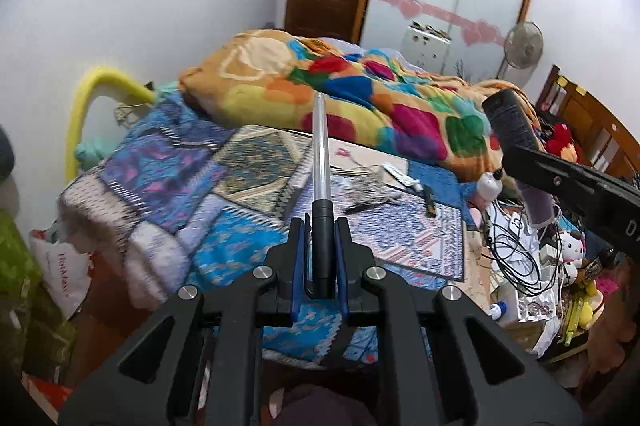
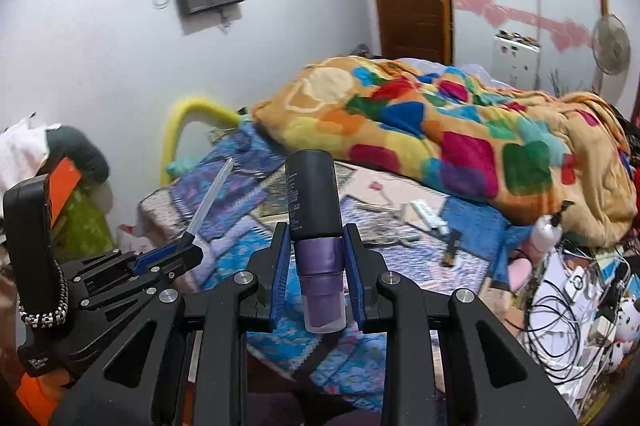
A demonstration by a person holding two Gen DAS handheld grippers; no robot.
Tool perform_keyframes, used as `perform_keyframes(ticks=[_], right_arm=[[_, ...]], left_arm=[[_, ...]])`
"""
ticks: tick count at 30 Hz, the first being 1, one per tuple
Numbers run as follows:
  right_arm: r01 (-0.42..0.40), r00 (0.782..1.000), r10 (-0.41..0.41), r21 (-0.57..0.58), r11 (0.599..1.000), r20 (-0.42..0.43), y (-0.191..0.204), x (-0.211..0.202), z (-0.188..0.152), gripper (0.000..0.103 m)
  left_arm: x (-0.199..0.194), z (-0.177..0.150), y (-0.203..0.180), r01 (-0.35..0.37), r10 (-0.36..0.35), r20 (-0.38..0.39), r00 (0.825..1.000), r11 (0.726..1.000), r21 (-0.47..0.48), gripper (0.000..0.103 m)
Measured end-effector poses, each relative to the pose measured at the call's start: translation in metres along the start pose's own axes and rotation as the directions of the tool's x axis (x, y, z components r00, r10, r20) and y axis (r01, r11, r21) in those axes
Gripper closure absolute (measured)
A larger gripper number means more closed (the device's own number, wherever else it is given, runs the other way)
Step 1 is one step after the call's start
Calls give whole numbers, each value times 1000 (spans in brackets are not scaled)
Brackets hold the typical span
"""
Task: Collect trash
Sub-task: 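Carry the tube and pen in both tools over the white bucket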
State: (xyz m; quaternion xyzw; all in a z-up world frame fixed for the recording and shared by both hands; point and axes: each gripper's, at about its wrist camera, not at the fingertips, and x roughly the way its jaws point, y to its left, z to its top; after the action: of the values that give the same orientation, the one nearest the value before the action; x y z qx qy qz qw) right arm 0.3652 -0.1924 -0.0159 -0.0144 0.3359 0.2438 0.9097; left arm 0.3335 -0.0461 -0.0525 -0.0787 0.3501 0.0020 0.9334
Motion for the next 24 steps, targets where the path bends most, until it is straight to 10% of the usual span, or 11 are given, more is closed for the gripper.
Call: perform_keyframes(ticks=[24], right_arm=[[-283,945,229,-231,931,-235,200,71,-59,79]], left_arm=[[-85,-99,198,-267,261,-58,964,924,-273,90]])
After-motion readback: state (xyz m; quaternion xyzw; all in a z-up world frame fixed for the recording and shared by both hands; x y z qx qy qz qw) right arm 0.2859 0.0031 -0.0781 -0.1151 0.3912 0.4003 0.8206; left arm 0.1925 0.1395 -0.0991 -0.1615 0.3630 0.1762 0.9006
